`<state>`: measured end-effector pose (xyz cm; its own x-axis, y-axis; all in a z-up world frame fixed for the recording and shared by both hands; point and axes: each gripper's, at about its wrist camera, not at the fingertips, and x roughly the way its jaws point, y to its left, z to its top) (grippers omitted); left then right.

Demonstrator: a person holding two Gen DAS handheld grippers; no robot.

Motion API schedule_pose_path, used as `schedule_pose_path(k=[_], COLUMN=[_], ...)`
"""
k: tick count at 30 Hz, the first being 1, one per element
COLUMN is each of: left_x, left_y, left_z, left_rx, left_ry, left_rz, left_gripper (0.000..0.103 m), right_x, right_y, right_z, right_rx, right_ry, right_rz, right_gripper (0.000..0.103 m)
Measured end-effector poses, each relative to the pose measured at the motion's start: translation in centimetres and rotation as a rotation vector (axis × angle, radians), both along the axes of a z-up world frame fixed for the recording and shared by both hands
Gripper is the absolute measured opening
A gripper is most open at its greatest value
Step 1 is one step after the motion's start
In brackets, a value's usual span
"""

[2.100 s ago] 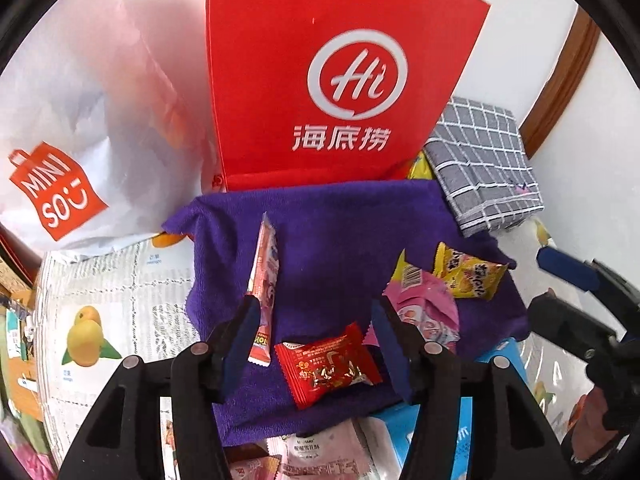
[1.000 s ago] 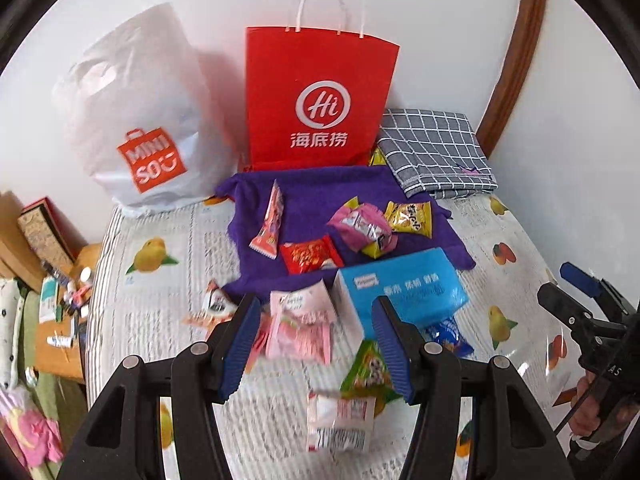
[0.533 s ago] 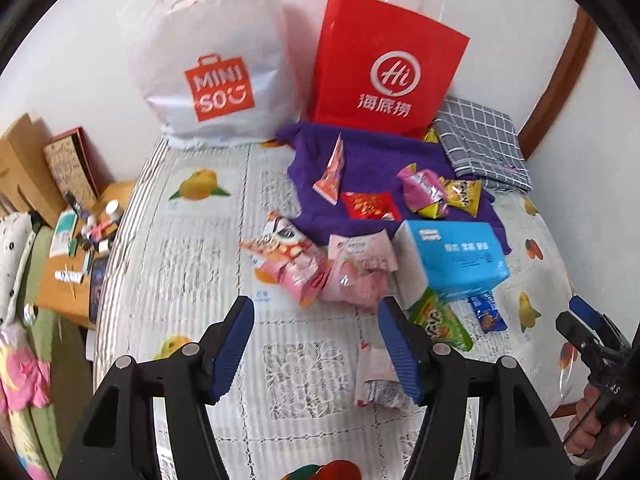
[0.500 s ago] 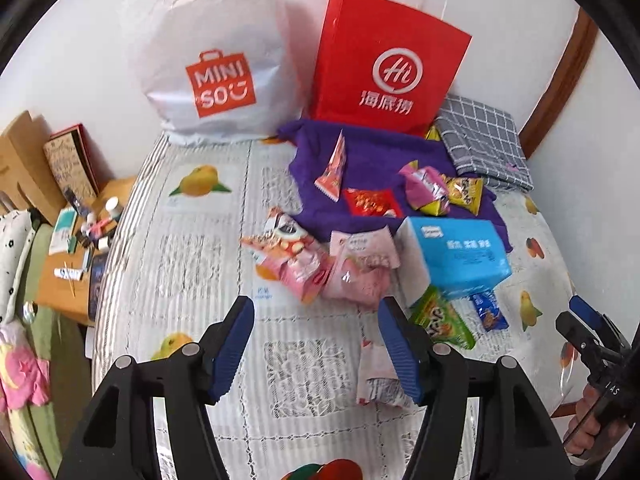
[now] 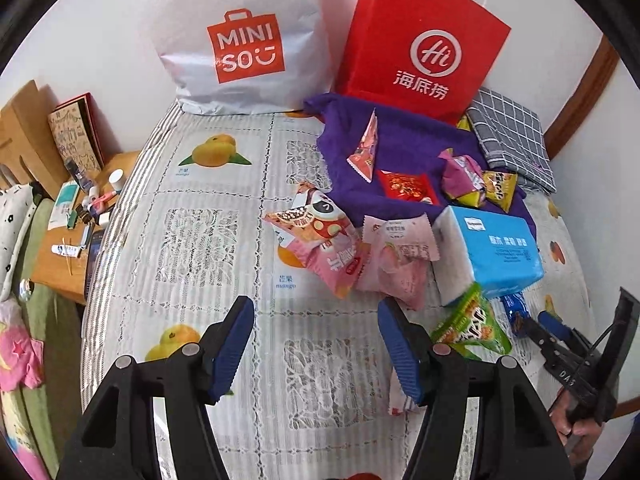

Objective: Organize snacks
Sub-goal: 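Move both open grippers back toward the snack pile on the sheet, then grasp the dark blue packet with the right gripper while the left grasps the panda-print triangular packet, then carry the blue packet with the right gripper while the left carries the panda packet toward the towel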

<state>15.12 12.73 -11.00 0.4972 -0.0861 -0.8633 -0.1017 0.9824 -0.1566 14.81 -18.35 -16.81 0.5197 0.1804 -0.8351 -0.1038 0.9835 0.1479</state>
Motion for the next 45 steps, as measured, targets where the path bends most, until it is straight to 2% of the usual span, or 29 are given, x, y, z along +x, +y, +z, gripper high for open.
schedule_pose_path(k=[3,5,10,14,25,26,29,33,38,42,45], left_x=[0.7,1.3,2.9,4.5,7.7,7.9,8.0,7.7,6.4,4.7,3.4], left_y=[0.0,-0.2,-0.9,-0.6,-0.2,-0.2,0.0,0.4,0.8,1.0,0.7], left_z=[-0.5,-0.8,-1.7,-2.4,-5.7,-5.8,-6.2,-5.9,-5.0,-3.6,-2.3], left_rx=[-0.013,-0.011,0.009,-0.034,-0.08,-0.076,-0.094,-0.109,-0.096,-0.077,-0.077], left_ry=[-0.007,-0.009,-0.004,-0.004,0.015,0.013,0.018,0.008,0.006,-0.013,-0.032], left_rz=[-0.008,-0.014,-0.031,-0.004,0.082,0.082,0.084,0.075,0.064,0.056,0.033], left_gripper=[0.062,0.062,0.062,0.062,0.06,0.058,0.043,0.032,0.029,0.029,0.029], right_x=[0.5,0.9,0.9,0.6,0.9,0.9,0.8,0.8,0.8,0.7,0.5], right_y=[0.4,0.5,0.8,0.5,0.5,0.6,0.9,1.0,0.8,0.1,-0.1], right_z=[-1.3,-2.1,-2.5,-2.6,-2.5,-2.6,-2.6,-2.6,-2.6,-2.4,-2.1], right_rx=[-0.015,-0.032,-0.101,-0.097,-0.09,-0.1,-0.125,-0.127,-0.119,-0.075,-0.078], right_ry=[0.007,0.021,-0.035,-0.059,-0.057,-0.057,-0.057,-0.058,-0.058,-0.058,-0.044], right_rz=[0.017,0.015,0.014,0.024,0.023,0.024,0.027,0.03,0.03,0.021,0.01], right_gripper=[0.065,0.058,0.046,0.046,0.046,0.046,0.046,0.047,0.047,0.045,0.044])
